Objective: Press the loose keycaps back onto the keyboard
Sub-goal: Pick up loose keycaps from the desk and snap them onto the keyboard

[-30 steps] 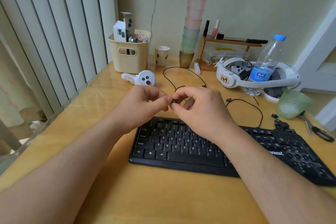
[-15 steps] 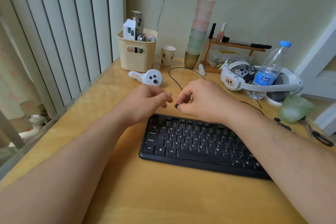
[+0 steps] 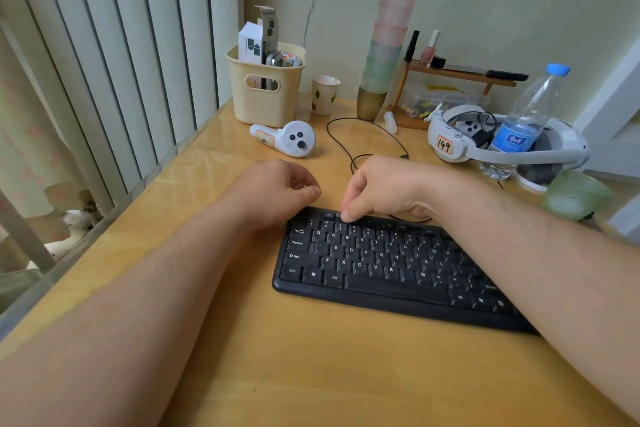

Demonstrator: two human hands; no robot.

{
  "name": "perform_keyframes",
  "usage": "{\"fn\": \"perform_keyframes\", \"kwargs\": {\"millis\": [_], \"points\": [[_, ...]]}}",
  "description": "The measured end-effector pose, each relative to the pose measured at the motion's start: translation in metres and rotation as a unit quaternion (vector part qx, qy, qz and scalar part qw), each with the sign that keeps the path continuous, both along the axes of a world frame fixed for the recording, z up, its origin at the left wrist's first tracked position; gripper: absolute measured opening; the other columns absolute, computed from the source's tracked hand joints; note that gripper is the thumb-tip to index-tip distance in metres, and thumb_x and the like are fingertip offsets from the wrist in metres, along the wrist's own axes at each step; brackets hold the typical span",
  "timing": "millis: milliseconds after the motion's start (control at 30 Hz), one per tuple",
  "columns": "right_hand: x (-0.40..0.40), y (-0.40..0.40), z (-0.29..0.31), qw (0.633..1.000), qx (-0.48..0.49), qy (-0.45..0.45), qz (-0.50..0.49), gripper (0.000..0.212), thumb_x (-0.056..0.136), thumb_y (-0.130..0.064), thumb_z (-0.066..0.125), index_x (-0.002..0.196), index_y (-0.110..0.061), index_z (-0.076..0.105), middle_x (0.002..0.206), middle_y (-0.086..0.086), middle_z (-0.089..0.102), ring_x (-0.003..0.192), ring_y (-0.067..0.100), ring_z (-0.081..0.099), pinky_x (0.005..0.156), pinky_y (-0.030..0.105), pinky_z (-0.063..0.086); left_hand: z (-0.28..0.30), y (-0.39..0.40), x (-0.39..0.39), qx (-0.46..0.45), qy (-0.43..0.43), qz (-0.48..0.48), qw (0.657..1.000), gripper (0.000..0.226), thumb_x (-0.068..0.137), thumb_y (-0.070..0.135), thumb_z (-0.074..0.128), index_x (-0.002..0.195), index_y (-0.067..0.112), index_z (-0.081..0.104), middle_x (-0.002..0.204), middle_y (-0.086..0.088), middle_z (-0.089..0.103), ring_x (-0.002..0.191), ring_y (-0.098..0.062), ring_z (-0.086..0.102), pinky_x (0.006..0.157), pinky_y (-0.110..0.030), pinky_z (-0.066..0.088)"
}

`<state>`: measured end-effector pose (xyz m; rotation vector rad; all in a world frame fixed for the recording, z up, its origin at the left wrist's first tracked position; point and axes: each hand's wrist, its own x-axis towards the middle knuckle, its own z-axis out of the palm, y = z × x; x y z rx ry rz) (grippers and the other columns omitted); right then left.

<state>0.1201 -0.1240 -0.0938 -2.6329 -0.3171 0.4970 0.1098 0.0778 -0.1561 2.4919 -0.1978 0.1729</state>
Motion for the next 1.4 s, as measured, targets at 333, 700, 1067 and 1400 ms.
{"fn": "perform_keyframes", "kwargs": {"millis": [333,700,1067,1400], "points": [[-0.003,0.018,0.013,0.992,-0.119,-0.033,0.030,0.005,0.082,-0.023,0.084,0.083,-0.021,0.079,0.054,-0.007,0.056,0.027,0.005,0.037,0.034,0.013,0.028,0.001,-0.006,-0.003,0.004,-0.006,-0.013,1.000,0.017,0.093,0.045,0.066,0.101,0.036,0.078,0.092,0.012,0.070,0.096,-0.013,0.062,0.084,-0.031,0.050],[0.016,0.019,0.008,0.995,-0.061,0.078,0.007,0.012,0.081,-0.008,0.085,0.083,-0.016,0.076,0.081,0.000,0.076,0.087,0.013,0.069,0.080,0.027,0.058,0.000,-0.011,-0.004,-0.009,-0.001,-0.027,1.000,0.014,0.092,0.047,0.067,0.096,0.038,0.077,0.086,0.013,0.068,0.087,-0.004,0.060,0.076,-0.029,0.047],[0.024,0.010,0.001,0.991,0.007,0.130,-0.037,0.009,0.082,-0.007,0.082,0.087,-0.014,0.079,0.084,0.003,0.072,0.082,0.012,0.061,0.080,0.027,0.055,0.000,-0.014,-0.002,-0.008,0.003,-0.034,0.999,0.013,0.092,0.046,0.069,0.095,0.037,0.077,0.083,0.013,0.068,0.086,-0.003,0.061,0.076,-0.029,0.050],[0.028,0.014,-0.007,0.993,-0.002,0.102,-0.065,0.011,0.080,-0.008,0.082,0.089,-0.010,0.076,0.080,0.003,0.071,0.080,0.015,0.059,0.066,0.023,0.052,-0.001,-0.016,-0.002,0.000,-0.001,-0.032,0.999,0.013,0.092,0.045,0.069,0.096,0.037,0.078,0.082,0.014,0.067,0.084,0.000,0.059,0.069,-0.021,0.045]]}}
